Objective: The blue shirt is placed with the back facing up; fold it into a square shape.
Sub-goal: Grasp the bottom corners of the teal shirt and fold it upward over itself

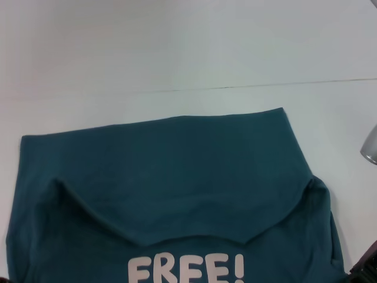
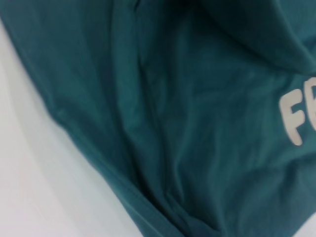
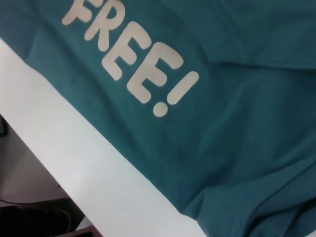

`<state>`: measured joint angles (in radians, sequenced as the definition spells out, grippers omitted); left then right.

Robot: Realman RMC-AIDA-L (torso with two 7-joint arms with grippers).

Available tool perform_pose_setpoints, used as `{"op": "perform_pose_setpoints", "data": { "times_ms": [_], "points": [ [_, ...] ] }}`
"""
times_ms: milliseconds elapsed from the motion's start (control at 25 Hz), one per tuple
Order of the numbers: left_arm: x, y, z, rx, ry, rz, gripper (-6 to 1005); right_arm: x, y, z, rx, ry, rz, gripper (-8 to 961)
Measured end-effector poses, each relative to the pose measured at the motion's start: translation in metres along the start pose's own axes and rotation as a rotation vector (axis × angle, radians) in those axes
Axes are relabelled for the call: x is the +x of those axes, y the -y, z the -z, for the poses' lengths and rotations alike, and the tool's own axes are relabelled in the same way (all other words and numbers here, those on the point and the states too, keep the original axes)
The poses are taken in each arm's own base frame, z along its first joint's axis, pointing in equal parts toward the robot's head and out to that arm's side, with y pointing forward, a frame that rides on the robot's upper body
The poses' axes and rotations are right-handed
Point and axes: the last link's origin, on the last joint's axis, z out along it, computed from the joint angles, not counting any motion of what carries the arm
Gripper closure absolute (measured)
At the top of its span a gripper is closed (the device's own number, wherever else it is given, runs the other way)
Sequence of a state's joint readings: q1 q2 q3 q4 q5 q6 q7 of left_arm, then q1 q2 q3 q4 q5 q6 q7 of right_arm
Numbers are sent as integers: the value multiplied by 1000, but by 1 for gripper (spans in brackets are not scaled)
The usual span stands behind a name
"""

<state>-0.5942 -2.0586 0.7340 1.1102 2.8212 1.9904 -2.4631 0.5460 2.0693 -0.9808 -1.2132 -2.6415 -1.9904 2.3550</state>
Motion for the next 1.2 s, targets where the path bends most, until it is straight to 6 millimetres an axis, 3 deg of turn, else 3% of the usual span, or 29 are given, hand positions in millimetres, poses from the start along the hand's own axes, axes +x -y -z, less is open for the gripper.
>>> {"op": "perform_pose_setpoints", "data": {
  "times_ms": [280,600,880,1200],
  "points": [
    [-6,-5,13,-152,-81,3,946,7,4,15,-94,115,13,895],
    [0,2,32,-253,-202,27,946,20,17,58,-160,310,-3,894],
    [33,5,61,-258,-426,18,945,1,41,88,-164,529,-48,893],
    [65,18,84,-196,-645,72,945,-30,62,105,-58,661,-103,894]
  ]
}}
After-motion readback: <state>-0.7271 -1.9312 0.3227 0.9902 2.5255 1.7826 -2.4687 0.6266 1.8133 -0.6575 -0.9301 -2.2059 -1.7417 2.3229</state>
